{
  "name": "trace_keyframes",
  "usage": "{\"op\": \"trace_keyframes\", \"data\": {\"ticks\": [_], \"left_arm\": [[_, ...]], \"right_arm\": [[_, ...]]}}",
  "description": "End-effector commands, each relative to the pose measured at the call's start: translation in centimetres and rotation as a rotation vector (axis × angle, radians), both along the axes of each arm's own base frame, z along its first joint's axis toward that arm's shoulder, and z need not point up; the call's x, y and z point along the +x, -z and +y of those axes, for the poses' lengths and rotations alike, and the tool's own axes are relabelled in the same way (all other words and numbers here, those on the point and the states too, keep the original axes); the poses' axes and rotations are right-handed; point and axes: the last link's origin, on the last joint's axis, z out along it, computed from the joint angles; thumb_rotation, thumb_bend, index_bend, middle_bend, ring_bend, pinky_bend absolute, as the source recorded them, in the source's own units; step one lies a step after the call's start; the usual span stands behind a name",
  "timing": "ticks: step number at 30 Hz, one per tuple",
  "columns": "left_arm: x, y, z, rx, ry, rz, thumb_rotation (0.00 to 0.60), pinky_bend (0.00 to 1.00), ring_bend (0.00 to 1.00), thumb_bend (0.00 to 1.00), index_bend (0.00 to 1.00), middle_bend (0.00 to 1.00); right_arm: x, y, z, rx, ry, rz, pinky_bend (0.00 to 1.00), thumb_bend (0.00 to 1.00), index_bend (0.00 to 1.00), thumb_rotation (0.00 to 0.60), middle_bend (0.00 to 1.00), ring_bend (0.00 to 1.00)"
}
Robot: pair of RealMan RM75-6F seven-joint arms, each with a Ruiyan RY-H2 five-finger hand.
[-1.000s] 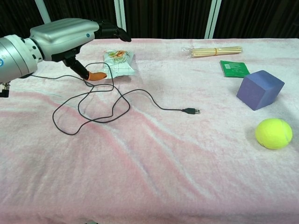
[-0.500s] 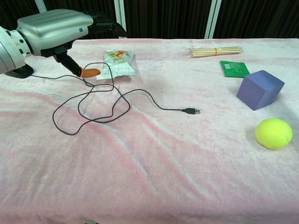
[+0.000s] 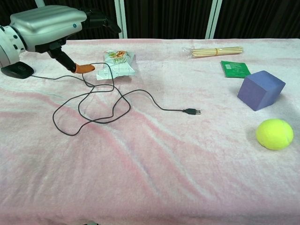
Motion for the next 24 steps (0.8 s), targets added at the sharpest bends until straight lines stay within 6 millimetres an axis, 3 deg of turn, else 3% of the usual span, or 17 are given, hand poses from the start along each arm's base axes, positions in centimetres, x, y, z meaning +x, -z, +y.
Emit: {"op": "trace_keyframes", "data": {"ticks": [1, 4, 12, 24], "left_arm": [[0.4, -0.4, 0.2, -0.037, -0.064, -0.054, 0.600, 0.07, 0.00, 0.31, 0.20, 0.16], [0.9, 0.0, 0.3, -0.093, -0.150, -0.118, 0.600, 0.07, 0.00, 0.30, 0.25, 0.15], [3.4, 2.7, 0.8, -0.193, -0.236, -0.082, 0.600, 0.00, 0.00, 0.28, 0.30, 0.13], [8.7, 8.9, 2.2, -0.242, -0.285, -0.007, 0.600, 0.00, 0.00, 0.28, 0.35, 0.13]], "right_arm": [[-1.6, -0.1, 3.7, -0.046, 0.066, -0.046, 0.21, 0.16, 0.00, 0.600, 0.06, 0.22], [-2.5, 0.4, 5.3, -0.051, 0.091, -0.037, 0.21, 0.16, 0.00, 0.600, 0.06, 0.22], [-4.2, 2.5, 8.3, -0.039, 0.145, 0.000, 0.21, 0.16, 0.00, 0.600, 0.06, 0.22], [-4.6, 2.1, 8.7, -0.073, 0.145, 0.001, 0.21, 0.16, 0.00, 0.600, 0.06, 0.22]]}}
